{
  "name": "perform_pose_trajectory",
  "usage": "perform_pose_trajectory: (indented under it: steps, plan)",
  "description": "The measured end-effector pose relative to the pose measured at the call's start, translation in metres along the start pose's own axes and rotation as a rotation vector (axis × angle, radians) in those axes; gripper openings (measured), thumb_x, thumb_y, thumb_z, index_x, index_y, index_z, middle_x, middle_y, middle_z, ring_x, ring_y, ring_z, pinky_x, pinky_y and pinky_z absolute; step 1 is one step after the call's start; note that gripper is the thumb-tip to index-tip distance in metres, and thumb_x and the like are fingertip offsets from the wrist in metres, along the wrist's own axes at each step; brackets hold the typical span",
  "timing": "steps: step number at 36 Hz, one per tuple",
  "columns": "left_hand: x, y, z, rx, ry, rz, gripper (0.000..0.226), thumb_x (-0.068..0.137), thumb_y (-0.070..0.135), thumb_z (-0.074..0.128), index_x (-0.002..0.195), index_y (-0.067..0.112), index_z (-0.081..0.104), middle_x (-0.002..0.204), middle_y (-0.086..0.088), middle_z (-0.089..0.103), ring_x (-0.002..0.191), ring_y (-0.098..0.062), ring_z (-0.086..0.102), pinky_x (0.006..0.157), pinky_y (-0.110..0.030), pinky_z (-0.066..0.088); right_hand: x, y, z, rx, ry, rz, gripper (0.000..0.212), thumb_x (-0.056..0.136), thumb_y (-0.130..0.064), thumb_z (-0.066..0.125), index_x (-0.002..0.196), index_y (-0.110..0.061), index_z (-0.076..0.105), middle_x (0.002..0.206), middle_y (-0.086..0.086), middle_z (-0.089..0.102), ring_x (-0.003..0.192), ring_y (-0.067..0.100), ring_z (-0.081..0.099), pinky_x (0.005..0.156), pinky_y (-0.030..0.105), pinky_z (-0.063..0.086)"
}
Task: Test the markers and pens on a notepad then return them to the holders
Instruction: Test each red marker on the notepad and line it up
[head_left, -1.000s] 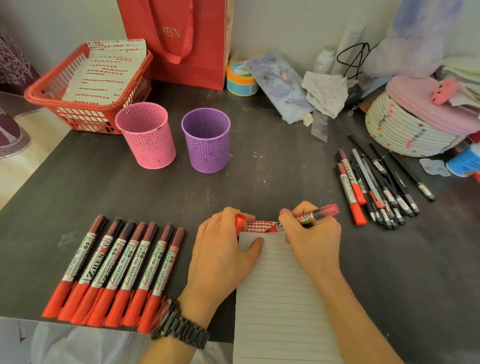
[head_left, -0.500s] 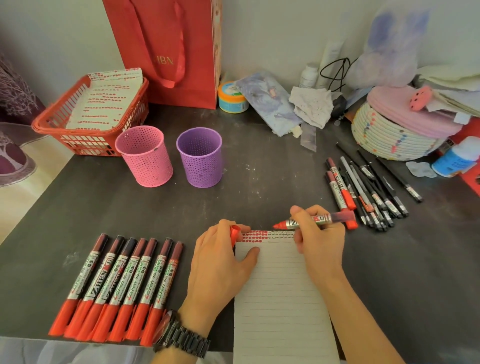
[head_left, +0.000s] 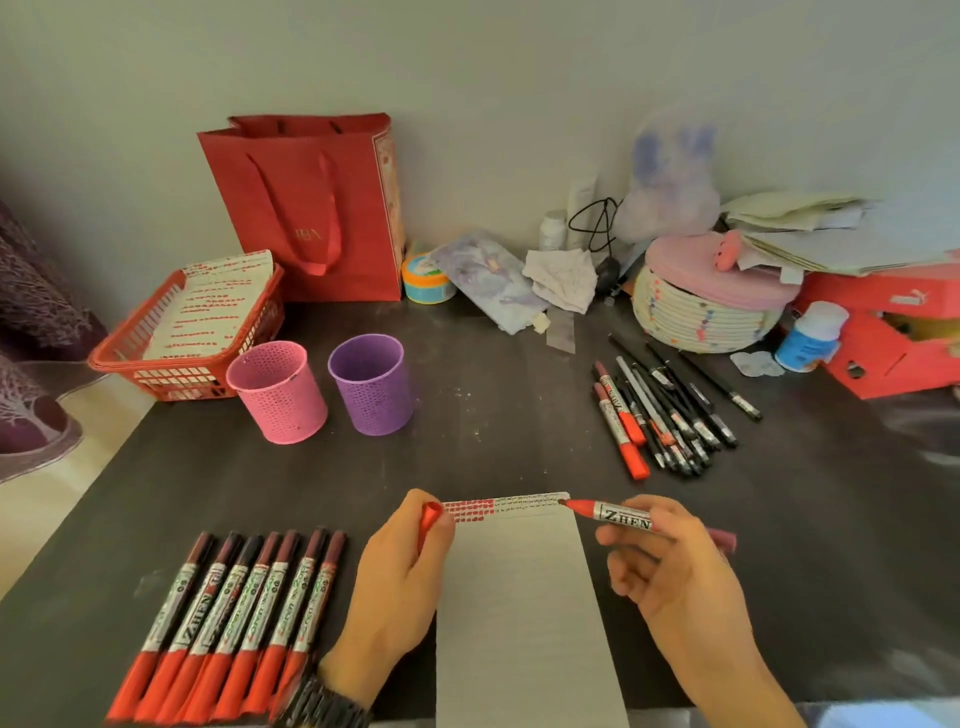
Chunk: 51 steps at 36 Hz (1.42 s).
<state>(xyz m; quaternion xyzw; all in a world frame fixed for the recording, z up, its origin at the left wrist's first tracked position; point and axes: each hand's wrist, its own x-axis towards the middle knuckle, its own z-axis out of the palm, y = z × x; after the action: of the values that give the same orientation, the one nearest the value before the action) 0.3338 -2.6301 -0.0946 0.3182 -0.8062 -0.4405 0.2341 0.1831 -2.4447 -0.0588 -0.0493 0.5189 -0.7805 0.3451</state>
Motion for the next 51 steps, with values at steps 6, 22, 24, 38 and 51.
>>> perform_pose_trajectory:
  steps: [6,22,24,38,51]
  plan:
    - [-0.014,0.027,0.002,0.052,-0.213,0.151,0.030,0.098,0.059,0.036,0.105,0.038,0.057,0.080,0.014,0.059,0.069,-0.006,0.052,0.063,-0.017,0.040,-0.015,-0.013,-0.008,0.004,0.101,-0.007,0.023,0.099,-0.013,0.050,0.086,0.001,0.063,0.061,0.021,0.066,0.037,0.020,0.055,0.035,0.025,0.045]
    - [-0.006,0.079,-0.014,0.155,-0.375,0.250,0.025,0.085,0.057,0.049,0.109,0.050,0.046,0.103,0.031,0.061,0.096,0.002,0.057,0.071,-0.009,0.043,-0.038,-0.025,0.003,-0.137,0.002,-0.200,0.029,0.071,-0.030,0.067,0.086,-0.006,0.075,0.069,0.021,0.069,0.046,0.020,0.059,0.040,0.023,0.048]
    - [-0.007,0.080,-0.014,0.162,-0.377,0.261,0.026,0.083,0.058,0.049,0.108,0.052,0.048,0.105,0.034,0.058,0.096,0.003,0.056,0.071,-0.007,0.042,-0.039,-0.023,0.005,-0.129,-0.006,-0.183,0.025,0.072,-0.029,0.067,0.083,-0.008,0.076,0.068,0.022,0.069,0.045,0.020,0.059,0.040,0.024,0.048]
    - [-0.012,0.088,-0.030,0.176,-0.408,0.350,0.033,0.078,0.061,0.059,0.107,0.049,0.069,0.100,0.034,0.064,0.091,0.003,0.062,0.073,-0.010,0.046,-0.050,-0.036,0.002,-0.536,-0.291,-0.084,0.025,0.073,-0.038,0.073,0.095,-0.028,0.081,0.071,0.014,0.072,0.053,0.013,0.057,0.049,0.019,0.046]
    - [-0.032,0.076,-0.025,0.198,-0.368,0.467,0.033,0.089,0.044,0.067,0.121,0.037,0.062,0.094,0.016,0.072,0.082,-0.004,0.065,0.074,-0.023,0.052,-0.056,-0.022,-0.005,-0.783,-0.305,-0.204,0.019,0.076,-0.042,0.065,0.090,-0.044,0.076,0.067,0.005,0.069,0.060,0.011,0.063,0.060,0.017,0.049]
